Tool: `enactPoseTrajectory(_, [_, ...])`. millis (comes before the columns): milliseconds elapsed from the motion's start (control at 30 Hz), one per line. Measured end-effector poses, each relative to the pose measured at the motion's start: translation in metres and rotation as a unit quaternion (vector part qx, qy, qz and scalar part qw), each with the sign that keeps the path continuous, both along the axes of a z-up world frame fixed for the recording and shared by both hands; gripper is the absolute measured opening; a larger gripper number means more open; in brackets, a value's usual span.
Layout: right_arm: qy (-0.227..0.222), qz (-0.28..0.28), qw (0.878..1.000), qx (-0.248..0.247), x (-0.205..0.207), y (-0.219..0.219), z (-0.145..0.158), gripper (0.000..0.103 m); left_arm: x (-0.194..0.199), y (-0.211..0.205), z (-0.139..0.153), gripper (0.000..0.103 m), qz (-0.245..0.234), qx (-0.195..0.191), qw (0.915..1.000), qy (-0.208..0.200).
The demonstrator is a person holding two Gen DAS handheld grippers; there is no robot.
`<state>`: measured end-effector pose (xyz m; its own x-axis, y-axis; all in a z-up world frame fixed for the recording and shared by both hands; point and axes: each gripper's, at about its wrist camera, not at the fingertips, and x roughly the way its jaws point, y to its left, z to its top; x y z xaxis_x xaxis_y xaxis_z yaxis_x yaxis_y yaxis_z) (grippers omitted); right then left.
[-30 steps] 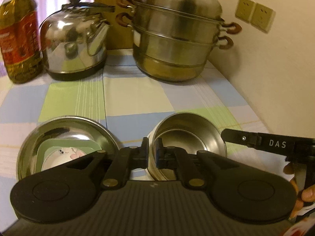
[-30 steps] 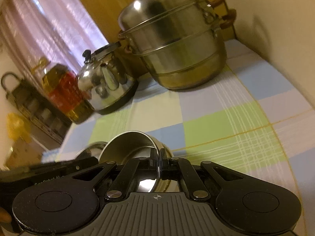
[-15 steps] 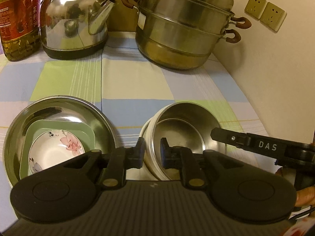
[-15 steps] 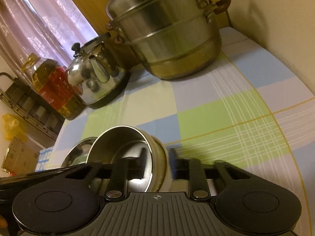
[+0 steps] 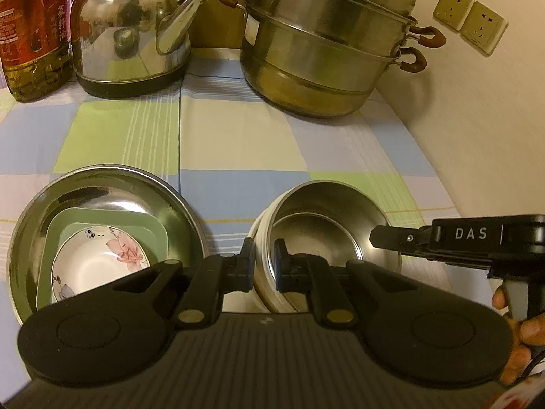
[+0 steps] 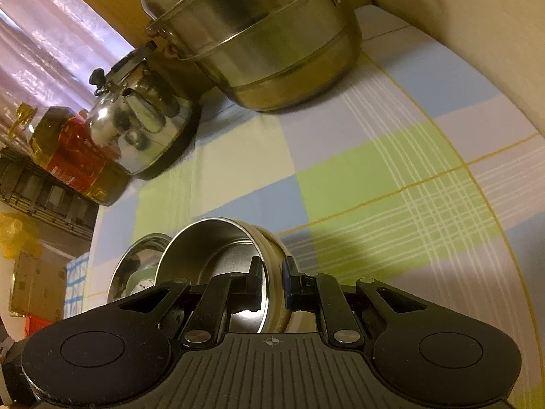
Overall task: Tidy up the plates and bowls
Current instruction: 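Lift the nested bowl stack with both grippers off the table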
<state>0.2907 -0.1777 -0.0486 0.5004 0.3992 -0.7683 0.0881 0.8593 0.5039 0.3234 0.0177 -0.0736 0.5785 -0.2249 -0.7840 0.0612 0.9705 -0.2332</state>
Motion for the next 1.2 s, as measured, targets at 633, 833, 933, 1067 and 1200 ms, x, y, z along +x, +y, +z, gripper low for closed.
enactPoseTrajectory(633, [0.015, 0.021, 0.999, -0.041, 0.006, 0.014, -0.021, 0.029, 0.012, -0.001, -0.018, 0.024, 0.007, -0.004, 0.9994, 0.034])
enactPoseTrajectory(833, [0.017, 0.016, 0.999, -0.032, 0.005, 0.013, -0.024, 0.028, 0.008, -0.003, -0.020, 0.023, 0.003, -0.003, 0.9994, 0.034])
enactPoseTrajectory(933, [0.023, 0.020, 0.999, -0.038, 0.004, 0.014, -0.023, 0.025, 0.003, -0.003, -0.019, 0.024, 0.002, -0.002, 0.9993, 0.038])
enactPoseTrajectory(1067, [0.034, 0.026, 0.998, -0.037, 0.000, 0.015, -0.021, 0.025, -0.008, 0.000, -0.019, 0.024, 0.003, -0.002, 0.9990, 0.044])
enactPoseTrajectory(1200, [0.044, 0.039, 0.998, -0.037, -0.012, 0.021, -0.020, 0.025, -0.027, 0.005, -0.018, 0.024, 0.007, -0.006, 0.9987, 0.050])
